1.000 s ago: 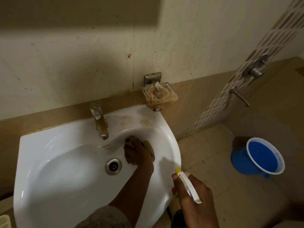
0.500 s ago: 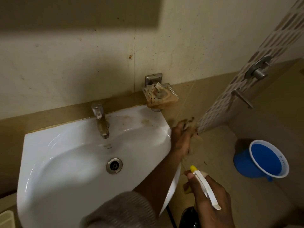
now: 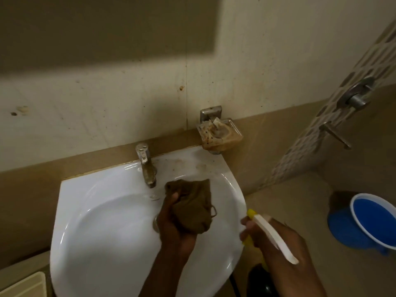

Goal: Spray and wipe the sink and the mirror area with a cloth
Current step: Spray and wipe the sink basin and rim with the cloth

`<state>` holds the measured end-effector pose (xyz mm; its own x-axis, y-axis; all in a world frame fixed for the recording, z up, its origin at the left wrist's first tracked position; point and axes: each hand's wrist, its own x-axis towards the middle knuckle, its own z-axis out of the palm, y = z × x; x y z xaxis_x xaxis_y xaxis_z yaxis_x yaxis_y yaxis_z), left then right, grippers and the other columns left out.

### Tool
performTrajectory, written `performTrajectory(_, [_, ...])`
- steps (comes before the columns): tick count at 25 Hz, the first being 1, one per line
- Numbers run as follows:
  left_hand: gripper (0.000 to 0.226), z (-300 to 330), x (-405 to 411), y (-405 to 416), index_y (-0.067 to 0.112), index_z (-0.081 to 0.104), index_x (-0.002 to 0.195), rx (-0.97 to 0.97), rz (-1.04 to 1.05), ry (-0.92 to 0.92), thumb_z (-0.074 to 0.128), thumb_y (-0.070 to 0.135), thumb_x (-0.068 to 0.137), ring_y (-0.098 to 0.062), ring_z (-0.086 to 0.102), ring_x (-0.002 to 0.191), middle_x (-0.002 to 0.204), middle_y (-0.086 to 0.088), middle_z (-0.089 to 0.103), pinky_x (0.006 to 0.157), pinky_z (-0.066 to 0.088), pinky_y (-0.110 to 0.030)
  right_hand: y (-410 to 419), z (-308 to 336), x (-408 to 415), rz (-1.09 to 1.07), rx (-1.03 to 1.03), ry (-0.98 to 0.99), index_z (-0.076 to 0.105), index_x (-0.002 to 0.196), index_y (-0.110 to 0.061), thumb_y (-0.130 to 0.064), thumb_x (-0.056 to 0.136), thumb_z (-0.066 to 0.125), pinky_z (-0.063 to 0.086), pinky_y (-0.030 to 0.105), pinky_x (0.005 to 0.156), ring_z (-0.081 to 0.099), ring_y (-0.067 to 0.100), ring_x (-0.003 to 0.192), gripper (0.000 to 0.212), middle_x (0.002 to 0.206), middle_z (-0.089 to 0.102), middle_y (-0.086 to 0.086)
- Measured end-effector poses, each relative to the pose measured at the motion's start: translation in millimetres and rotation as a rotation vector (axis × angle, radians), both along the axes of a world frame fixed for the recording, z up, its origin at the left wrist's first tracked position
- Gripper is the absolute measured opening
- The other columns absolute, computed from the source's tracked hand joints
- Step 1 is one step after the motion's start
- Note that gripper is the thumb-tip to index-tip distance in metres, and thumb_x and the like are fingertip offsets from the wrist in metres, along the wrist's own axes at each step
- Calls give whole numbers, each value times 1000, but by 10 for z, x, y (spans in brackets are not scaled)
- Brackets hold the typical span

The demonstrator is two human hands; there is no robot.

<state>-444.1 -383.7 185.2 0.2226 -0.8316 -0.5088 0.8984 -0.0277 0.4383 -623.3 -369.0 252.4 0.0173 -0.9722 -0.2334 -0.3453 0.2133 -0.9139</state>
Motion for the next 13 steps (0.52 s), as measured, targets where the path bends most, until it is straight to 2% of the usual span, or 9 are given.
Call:
performTrajectory(1, [53,-107,123,90,9,71,103,0,42,-5,84,30,56,-31,71,69,84,-15,74,57,60,-37,-68,-34,70,89,3,3,83,78,-24,-27,96,71,53,18,68,75,8,72,21,73,81,-6])
performTrajectory(2, [43,-164,274,198,9,71,96,14,71,-61,83,24,58,-29,72,63,78,-14,74,54,60,-36,-153,-32,213,161,-4,18,81,76,-22,-26,96,69,53,14,67,74,5,67,24,71,80,-3])
performTrajectory(4, [5,-282,392,343,10,62,82,44,121,-114,59,7,78,-25,61,45,61,-13,62,45,54,-30,-318,-140,537,236,-23,42,78,76,-13,-25,98,68,53,12,63,71,5,61,27,66,77,4])
performTrajectory(6, [24,-350,365,339,13,48,67,24,52,-127,39,-2,85,-16,39,35,51,-5,40,42,37,-22,-411,-265,758,213,-37,20,76,81,-6,-25,99,68,56,22,61,68,10,56,27,65,73,11])
performTrajectory(8, [42,-406,323,268,14,51,60,138,49,-223,33,-7,91,-10,33,32,45,0,37,39,29,-18,-449,-388,847,155,-44,29,76,84,-7,-25,100,67,60,32,66,71,14,61,25,68,75,11])
performTrajectory(9, [41,-433,295,211,12,58,65,179,58,-289,36,-8,94,-10,38,31,43,2,41,37,32,-17,-452,-448,842,143,-40,22,76,86,-10,-26,100,66,62,33,69,73,15,66,24,71,76,9])
performTrajectory(11, [11,-498,209,97,-1,64,100,287,86,-450,55,1,93,-12,55,42,53,2,58,40,45,-20,-420,-512,793,93,-18,57,76,88,-17,-32,100,65,63,38,76,74,20,75,22,77,77,6])
performTrajectory(13, [50,-572,112,-59,-5,55,127,347,98,-533,72,15,83,-28,64,70,85,-14,68,60,56,-33,-410,-543,675,-2,-5,122,74,86,-19,-38,97,65,64,43,75,75,25,77,24,79,77,8])
